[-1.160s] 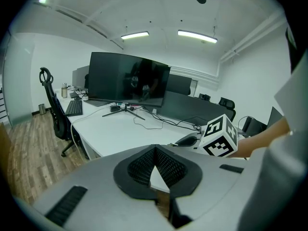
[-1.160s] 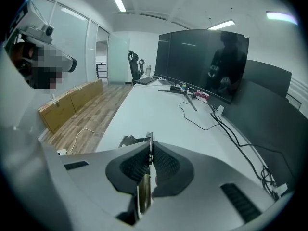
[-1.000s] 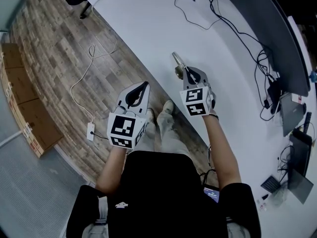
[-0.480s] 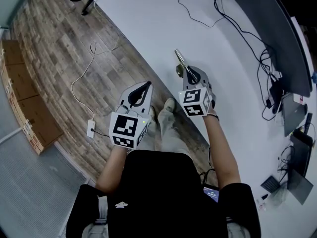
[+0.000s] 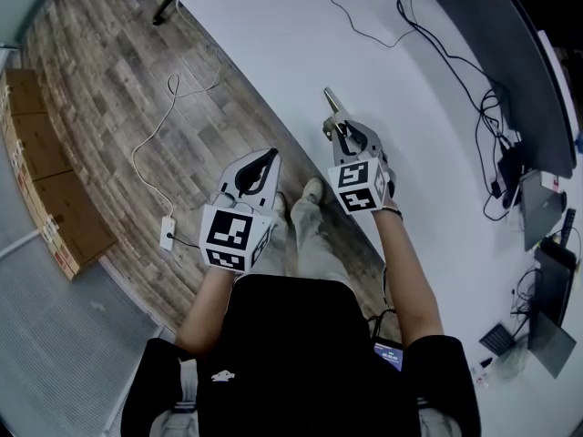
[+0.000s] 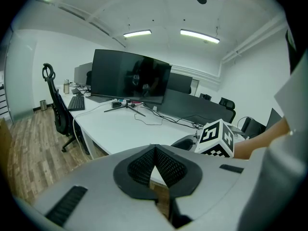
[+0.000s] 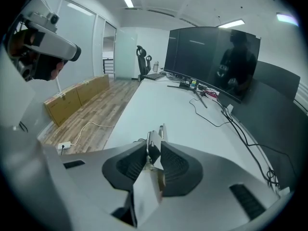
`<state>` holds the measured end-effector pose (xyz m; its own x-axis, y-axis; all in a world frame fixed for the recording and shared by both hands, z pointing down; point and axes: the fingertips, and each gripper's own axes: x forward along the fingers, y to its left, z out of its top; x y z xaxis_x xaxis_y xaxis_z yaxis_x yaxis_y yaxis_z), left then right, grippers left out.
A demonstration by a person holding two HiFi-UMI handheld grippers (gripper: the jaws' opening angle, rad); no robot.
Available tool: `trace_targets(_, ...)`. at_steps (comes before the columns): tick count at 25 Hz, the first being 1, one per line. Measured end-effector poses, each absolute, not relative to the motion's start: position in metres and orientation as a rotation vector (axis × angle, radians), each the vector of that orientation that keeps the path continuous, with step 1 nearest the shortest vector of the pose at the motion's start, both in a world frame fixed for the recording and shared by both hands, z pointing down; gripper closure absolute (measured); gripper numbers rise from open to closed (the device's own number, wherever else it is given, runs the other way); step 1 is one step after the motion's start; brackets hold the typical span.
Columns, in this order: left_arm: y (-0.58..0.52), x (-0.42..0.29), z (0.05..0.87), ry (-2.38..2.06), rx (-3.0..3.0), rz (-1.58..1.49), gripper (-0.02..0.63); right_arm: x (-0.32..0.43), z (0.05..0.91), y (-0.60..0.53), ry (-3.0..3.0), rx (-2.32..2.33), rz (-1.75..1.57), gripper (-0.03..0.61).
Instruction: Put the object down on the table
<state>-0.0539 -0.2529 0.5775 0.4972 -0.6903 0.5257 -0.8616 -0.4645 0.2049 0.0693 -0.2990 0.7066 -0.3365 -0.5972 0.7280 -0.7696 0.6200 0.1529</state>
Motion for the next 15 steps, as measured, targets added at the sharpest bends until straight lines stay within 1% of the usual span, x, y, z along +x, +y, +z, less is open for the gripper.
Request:
trace_targets(3,-0.2506,-0.0536,0.5767,-1.279,2.3,0.507,0.601,0.0653,0.709,-0.2946,-2.065,1.044,0.291,0.488)
trace_targets(15,-0.2514,-0.0507,0.5711,-1.295,2.308,0.475,0.601,0.066,0.7062,-0.2928,-2.091,1.049,0.34,0.476)
